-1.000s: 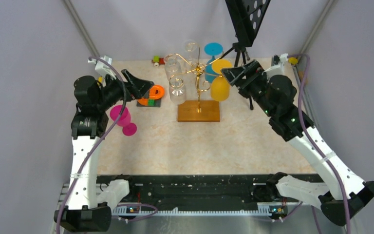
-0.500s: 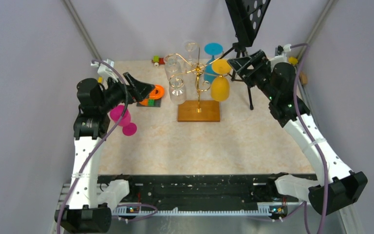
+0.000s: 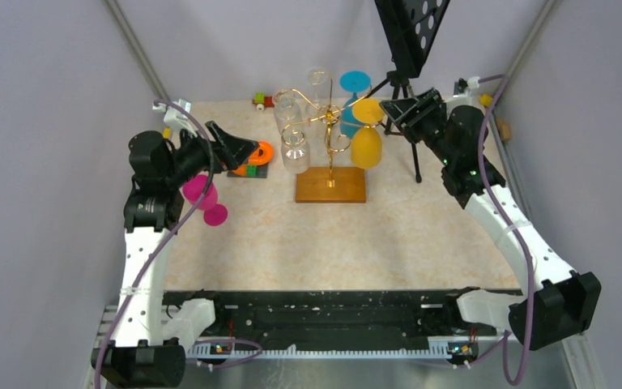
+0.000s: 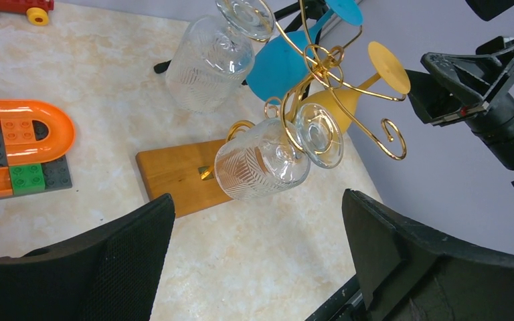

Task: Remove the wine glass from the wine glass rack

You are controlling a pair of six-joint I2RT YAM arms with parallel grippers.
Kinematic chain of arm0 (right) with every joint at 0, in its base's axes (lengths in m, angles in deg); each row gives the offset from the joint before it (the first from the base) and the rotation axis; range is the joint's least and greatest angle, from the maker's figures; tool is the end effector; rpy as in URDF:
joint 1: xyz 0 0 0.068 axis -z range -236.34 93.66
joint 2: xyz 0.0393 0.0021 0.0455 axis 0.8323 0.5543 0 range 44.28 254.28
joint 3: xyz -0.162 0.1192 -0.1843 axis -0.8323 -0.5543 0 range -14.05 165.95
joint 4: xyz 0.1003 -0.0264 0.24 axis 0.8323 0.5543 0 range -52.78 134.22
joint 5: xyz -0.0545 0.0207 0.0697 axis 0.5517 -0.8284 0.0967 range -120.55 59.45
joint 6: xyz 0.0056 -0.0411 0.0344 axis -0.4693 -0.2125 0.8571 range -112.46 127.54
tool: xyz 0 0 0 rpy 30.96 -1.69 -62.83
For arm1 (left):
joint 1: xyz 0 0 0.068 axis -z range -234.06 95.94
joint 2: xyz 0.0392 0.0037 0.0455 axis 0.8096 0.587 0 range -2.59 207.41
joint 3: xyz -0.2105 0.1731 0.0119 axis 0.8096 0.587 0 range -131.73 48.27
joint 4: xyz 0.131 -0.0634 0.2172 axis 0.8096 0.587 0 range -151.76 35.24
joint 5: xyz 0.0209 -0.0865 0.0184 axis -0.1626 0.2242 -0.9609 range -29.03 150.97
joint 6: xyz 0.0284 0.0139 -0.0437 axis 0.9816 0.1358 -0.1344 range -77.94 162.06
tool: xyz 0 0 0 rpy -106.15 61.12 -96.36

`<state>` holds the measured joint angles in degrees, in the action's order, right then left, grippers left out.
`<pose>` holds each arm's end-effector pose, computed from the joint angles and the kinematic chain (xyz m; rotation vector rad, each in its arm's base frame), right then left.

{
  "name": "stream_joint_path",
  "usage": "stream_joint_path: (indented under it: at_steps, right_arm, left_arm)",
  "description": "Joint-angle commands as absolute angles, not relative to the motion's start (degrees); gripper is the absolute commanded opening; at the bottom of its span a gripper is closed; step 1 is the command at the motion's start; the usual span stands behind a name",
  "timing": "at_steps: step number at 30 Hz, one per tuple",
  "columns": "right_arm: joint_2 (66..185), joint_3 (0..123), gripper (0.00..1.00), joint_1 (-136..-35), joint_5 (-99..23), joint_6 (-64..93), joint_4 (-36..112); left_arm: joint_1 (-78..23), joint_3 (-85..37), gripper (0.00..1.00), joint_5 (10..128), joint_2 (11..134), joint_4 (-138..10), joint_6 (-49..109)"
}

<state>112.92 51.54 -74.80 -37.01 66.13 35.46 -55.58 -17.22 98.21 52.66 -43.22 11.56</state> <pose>0.2653 0.0928 0.4038 0.4983 1.6393 1.1174 0.2017 -0.0161 0.4182 0.0072 1.7749 -0.9247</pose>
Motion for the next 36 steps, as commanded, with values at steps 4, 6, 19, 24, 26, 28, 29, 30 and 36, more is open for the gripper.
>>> stream_joint_path:
  at_steps: [4, 6, 19, 24, 26, 28, 29, 30, 36]
  right_arm:
    - [113.9, 51.8, 0.47, -74.3, -37.9, 65.8, 30.3]
    - [114.3, 51.9, 0.43, -74.2, -38.6, 66.0, 29.9]
    - [115.6, 51.2, 0.32, -74.2, -40.1, 68.5, 28.3]
    - [115.8, 51.2, 0.32, -74.2, -41.5, 69.2, 27.4]
    - [116.1, 51.2, 0.32, -74.2, -41.8, 69.7, 27.4]
    - [116.3, 51.0, 0.31, -74.1, -42.2, 70.6, 27.3]
    - [116.3, 50.8, 0.31, -74.2, -42.4, 71.2, 27.1]
    - [116.3, 50.6, 0.30, -74.1, -42.7, 71.8, 26.9]
    - [117.3, 50.4, 0.23, -74.1, -44.3, 75.7, 27.4]
  left_arm:
    - [-55.8, -16.4, 0.98, 100.7, 52.0, -47.6, 10.2]
    - [-55.8, -16.3, 0.98, 100.7, 51.9, -47.5, 10.2]
    - [-55.9, -16.2, 0.98, 100.5, 51.7, -46.3, 10.9]
    - [-55.8, -16.2, 0.98, 100.7, 51.7, -46.1, 11.1]
    - [-55.8, -16.2, 0.98, 100.6, 51.7, -46.0, 11.1]
    - [-55.8, -16.2, 0.98, 100.7, 51.6, -45.9, 11.1]
    - [-55.8, -16.2, 0.98, 100.7, 51.6, -45.9, 11.1]
    - [-55.8, -16.2, 0.98, 100.7, 51.6, -45.9, 11.1]
    - [-55.8, -16.1, 0.98, 101.0, 51.6, -45.9, 11.0]
